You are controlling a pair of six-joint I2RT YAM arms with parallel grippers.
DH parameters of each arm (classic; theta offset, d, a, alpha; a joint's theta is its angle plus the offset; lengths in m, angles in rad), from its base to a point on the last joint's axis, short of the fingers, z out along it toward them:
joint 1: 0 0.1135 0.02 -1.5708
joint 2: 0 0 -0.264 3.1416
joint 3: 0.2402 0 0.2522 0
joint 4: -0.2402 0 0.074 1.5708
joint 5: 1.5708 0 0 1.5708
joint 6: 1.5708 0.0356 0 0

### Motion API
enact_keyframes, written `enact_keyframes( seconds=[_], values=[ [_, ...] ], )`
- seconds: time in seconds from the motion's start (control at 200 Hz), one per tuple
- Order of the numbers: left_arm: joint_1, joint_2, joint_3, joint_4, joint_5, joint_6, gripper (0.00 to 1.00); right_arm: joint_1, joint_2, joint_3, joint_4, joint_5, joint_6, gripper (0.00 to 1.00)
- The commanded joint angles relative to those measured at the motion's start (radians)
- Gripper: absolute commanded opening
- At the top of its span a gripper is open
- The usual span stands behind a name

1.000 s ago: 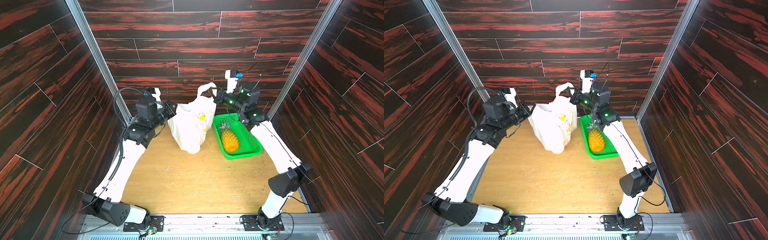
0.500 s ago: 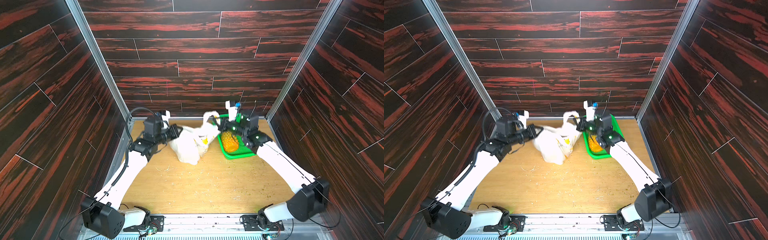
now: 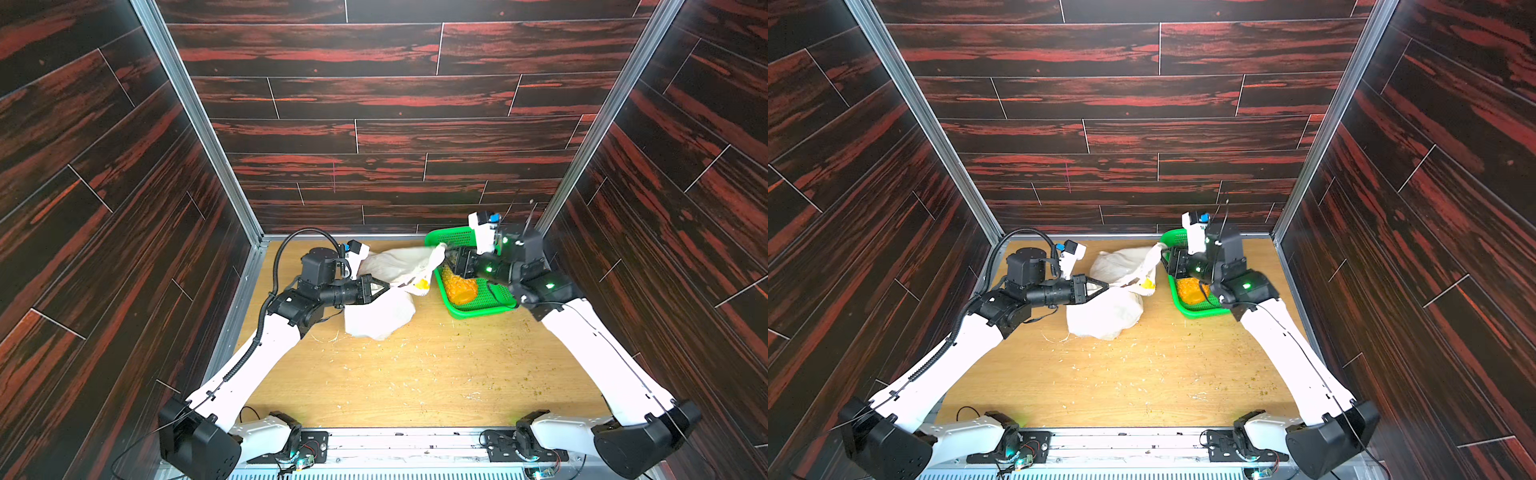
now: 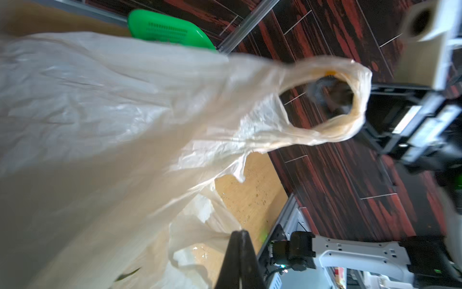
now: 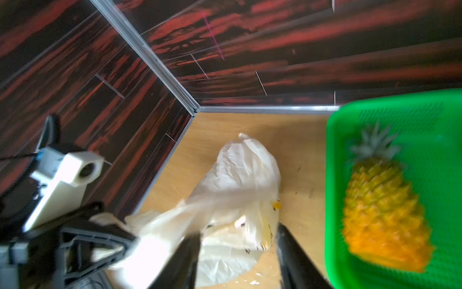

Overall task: Place the pineapple into a plastic bag & tie a knot
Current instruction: Adjust the plastic bag at the center of the board, then pick up the pineapple from the basket.

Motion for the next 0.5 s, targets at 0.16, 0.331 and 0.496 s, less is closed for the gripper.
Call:
enact_keyframes(
  seconds=[0.16,0.331,0.496],
  values=[
    [0.003,-0.045,0.154,-0.159,-0.209,0.181,0.00,-0.003,0.023,0.183,-0.183,-0.014,-0.325,0.74],
    [0.009,-0.028,0.298,-0.263,-0.283,0.301,0.00,-0.021,0.072,0.165,-0.208,0.179,-0.256,0.74],
    [0.032,0.021,0.421,-0.383,-0.319,0.389,0.00,-0.027,0.097,0.140,-0.173,0.161,-0.166,0.74]
  ],
)
